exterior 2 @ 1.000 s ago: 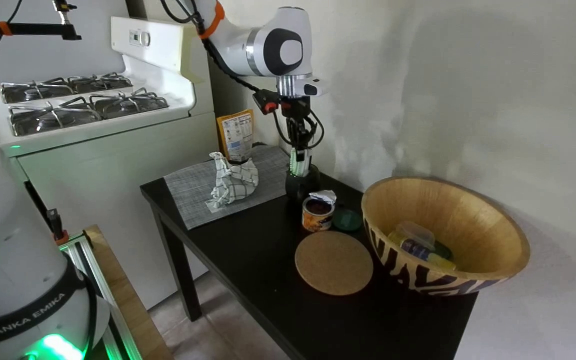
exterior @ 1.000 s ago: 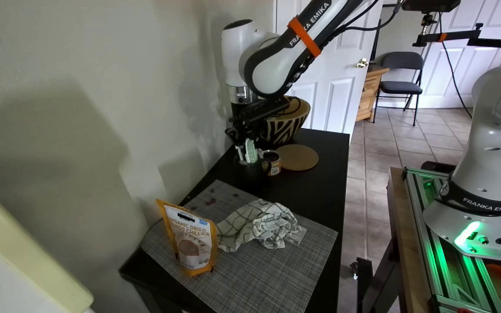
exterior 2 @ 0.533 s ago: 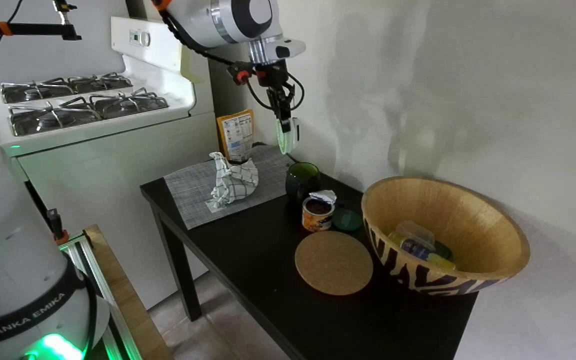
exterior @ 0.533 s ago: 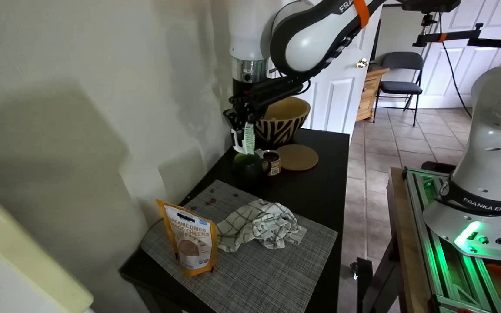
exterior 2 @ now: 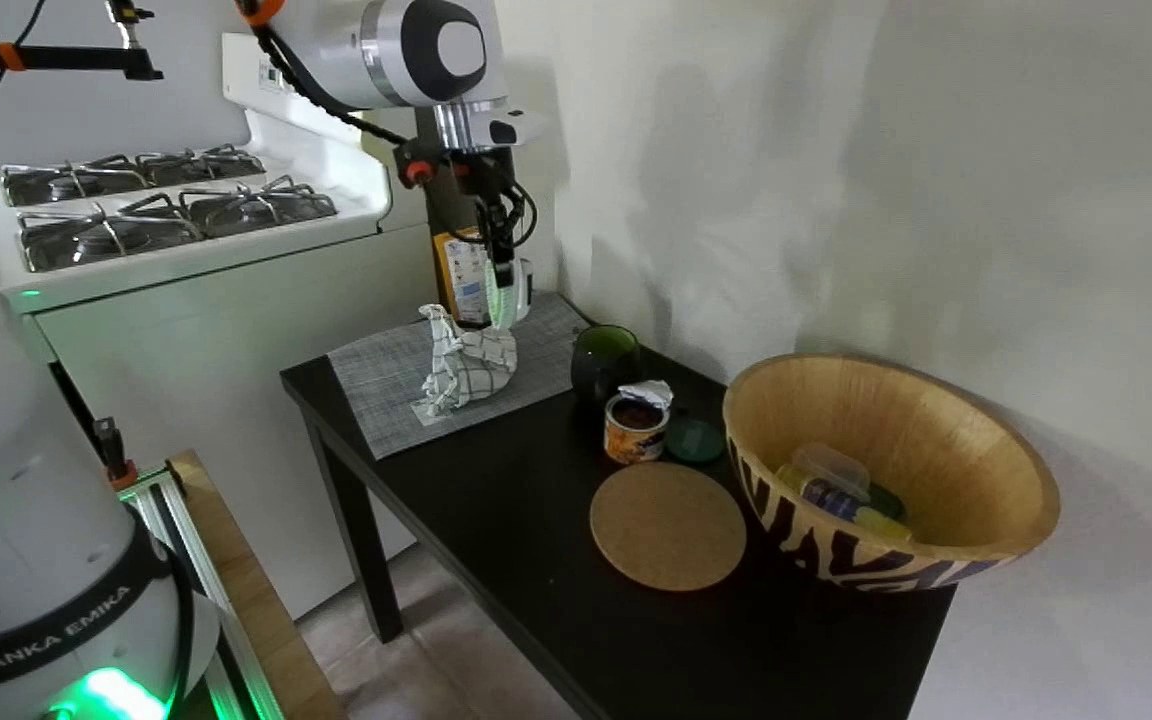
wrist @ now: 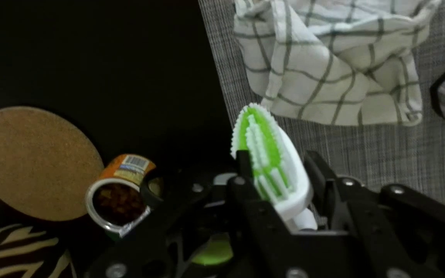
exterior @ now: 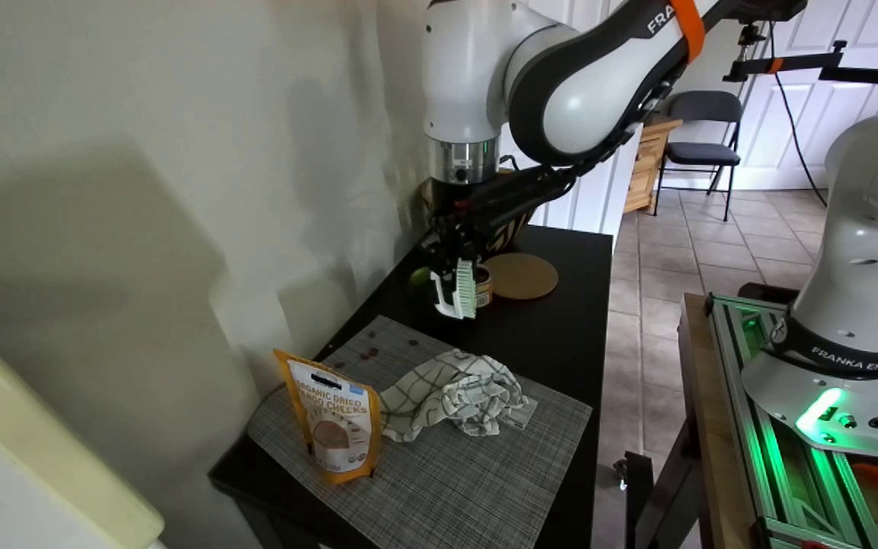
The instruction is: Move the brush forward
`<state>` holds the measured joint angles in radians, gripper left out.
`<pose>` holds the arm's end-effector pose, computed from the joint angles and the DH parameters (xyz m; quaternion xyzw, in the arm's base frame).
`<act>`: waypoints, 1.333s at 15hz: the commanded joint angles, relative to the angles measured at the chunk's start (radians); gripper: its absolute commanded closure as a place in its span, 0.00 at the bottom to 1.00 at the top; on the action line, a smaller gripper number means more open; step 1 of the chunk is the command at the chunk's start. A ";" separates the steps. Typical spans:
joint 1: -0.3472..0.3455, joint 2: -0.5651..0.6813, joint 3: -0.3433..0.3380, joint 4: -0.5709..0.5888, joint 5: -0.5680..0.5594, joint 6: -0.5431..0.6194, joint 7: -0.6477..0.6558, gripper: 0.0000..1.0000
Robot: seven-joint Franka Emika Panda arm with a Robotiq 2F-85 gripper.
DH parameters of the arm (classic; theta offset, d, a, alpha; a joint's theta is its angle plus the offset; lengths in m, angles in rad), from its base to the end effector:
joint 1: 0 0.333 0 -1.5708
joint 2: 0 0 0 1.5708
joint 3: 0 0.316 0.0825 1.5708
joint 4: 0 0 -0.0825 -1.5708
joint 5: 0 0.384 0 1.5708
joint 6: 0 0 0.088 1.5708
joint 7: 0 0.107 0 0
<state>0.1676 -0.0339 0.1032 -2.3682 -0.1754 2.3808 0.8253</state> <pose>0.4815 0.1319 0.3429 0.9747 -0.2129 0.0527 0.0423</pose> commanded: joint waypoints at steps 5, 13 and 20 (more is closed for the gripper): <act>-0.093 -0.110 -0.028 -0.245 -0.113 -0.031 -0.008 0.87; -0.282 -0.015 -0.116 -0.337 -0.558 0.101 0.006 0.87; -0.205 0.170 -0.110 -0.258 -0.785 0.159 0.288 0.63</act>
<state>-0.0852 0.0425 -0.0107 -2.6786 -0.8882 2.5157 0.9689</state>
